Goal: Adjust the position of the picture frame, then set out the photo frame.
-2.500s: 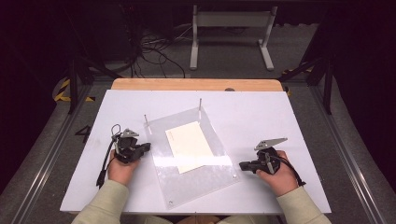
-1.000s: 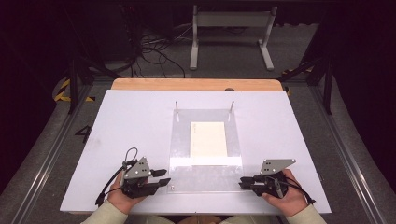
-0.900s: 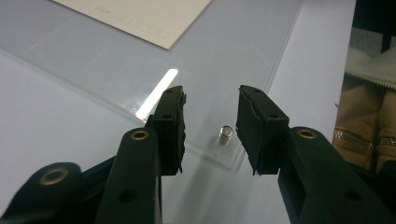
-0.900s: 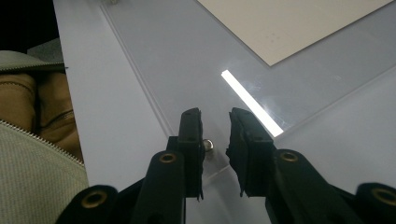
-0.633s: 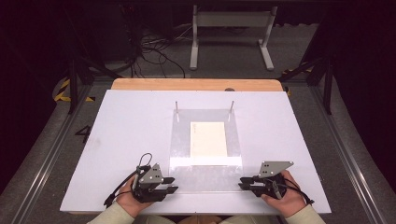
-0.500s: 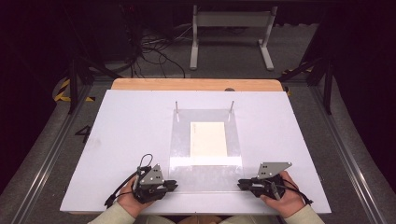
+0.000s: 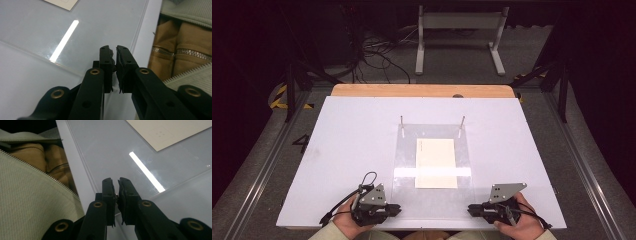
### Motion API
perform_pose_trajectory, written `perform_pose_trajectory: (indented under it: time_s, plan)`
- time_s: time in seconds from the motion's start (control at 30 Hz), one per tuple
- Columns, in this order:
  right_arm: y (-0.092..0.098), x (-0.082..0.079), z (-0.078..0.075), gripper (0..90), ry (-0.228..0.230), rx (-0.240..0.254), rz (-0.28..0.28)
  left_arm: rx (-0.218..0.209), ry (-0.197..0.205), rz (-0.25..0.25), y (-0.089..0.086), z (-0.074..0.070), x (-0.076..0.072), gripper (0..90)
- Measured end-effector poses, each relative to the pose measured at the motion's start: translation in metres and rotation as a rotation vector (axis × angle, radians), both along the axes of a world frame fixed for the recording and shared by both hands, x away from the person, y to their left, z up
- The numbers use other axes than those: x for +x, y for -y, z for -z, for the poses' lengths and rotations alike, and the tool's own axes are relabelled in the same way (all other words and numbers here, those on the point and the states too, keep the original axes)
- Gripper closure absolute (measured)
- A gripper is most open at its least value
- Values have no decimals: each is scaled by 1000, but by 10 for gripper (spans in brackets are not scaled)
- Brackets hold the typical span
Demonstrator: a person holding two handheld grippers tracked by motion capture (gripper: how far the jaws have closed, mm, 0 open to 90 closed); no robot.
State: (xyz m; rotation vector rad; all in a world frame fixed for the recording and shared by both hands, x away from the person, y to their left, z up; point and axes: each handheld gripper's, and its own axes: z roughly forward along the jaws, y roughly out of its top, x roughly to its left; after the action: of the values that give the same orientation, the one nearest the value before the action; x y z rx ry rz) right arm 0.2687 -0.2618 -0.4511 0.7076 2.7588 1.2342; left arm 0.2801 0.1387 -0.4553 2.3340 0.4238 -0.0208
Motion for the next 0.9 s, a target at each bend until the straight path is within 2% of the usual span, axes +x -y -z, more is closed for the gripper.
perform_pose_trajectory:
  time_s: [0.17, 0.33, 0.4, 0.43, 0.5, 0.6, 0.7, 0.8, 0.87, 0.9]
  plan:
    - [0, -7, -1, 828, -18, -11, -14, -3, -6, 18, 1, 0, -8, 834]
    - [1, -7, -2, 826, -24, -11, -11, -11, -10, 31, -1, -1, -5, 809]
    - [4, -6, -5, 792, -14, 30, -5, -52, 10, 35, -3, -4, -6, 753]
    - [6, -5, -9, 748, 3, 55, 22, -72, 30, 32, -5, -7, -5, 736]
    - [11, -2, -15, 733, 39, 102, 66, -115, 70, 5, -8, -14, -3, 703]
    - [16, 2, -22, 725, 82, 120, 116, -175, 116, -68, -12, -26, 9, 682]
    - [16, 7, -26, 717, 104, 127, 145, -236, 127, -138, -17, -35, 24, 672]
    - [12, 14, -30, 703, 137, 128, 162, -248, 162, -191, -18, -38, 38, 619]
    - [10, 19, -32, 694, 151, 132, 168, -268, 168, -253, -19, -38, 50, 574]
    - [10, 19, -32, 694, 151, 132, 168, -268, 168, -253, -19, -38, 50, 553]
